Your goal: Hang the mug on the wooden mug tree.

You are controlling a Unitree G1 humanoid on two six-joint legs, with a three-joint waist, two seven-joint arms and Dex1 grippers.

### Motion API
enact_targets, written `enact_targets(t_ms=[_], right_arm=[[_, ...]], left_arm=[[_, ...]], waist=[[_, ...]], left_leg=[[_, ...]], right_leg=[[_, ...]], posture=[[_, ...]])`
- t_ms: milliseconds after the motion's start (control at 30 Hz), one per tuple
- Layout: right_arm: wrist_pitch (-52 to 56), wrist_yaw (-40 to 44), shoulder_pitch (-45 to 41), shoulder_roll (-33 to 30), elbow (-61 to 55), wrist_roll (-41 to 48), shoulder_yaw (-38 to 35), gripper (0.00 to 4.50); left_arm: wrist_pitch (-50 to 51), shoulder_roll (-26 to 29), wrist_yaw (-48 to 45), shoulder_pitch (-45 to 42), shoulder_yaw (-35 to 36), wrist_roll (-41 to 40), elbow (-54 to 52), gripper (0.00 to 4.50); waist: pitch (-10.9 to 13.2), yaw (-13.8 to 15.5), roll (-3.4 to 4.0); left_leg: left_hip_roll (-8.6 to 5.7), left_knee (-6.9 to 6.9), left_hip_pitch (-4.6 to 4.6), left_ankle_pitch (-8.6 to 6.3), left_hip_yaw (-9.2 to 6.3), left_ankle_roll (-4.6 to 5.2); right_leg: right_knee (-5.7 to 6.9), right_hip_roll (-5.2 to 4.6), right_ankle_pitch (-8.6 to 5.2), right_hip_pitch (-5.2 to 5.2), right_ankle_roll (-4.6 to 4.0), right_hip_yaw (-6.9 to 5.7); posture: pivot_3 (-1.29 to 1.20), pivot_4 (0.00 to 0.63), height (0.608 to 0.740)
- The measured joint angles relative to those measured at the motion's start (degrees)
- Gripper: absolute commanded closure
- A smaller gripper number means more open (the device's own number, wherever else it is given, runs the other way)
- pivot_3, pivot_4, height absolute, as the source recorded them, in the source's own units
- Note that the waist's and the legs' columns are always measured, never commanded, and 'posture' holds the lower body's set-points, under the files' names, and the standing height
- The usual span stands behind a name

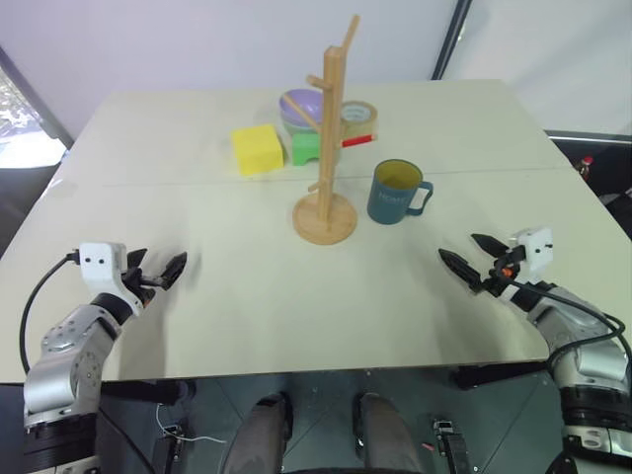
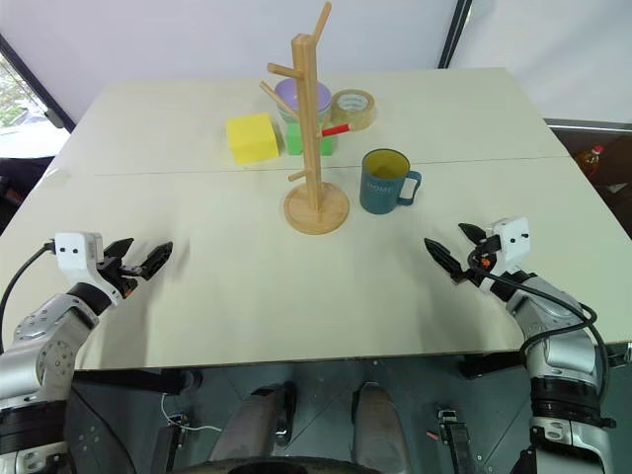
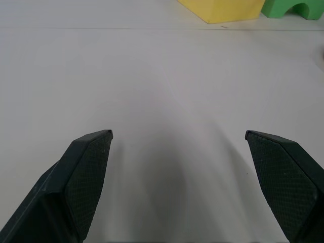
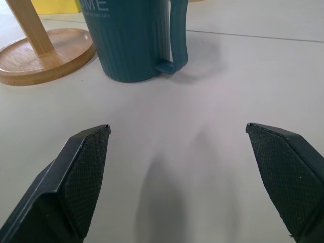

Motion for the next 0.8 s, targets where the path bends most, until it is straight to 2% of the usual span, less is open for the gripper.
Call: enact_targets(t_ms=[800], right_arm=[[0.26, -0.96, -0.93, 0.04, 0.00, -0.12, 0.27, 0.04]], left_arm=[[-0.51, -0.29, -3.44, 1.31, -0.16, -1.18, -3.26, 0.00]], waist=[[0.00, 0.05, 0.00]], left_leg=[[-0.02, -0.02, -0.06, -0.01, 0.02, 0.01]], right_leg=[[-0.10, -0.08, -0.04, -0.02, 0.05, -0.01]], posture=[[0.00, 0.150, 0.740]])
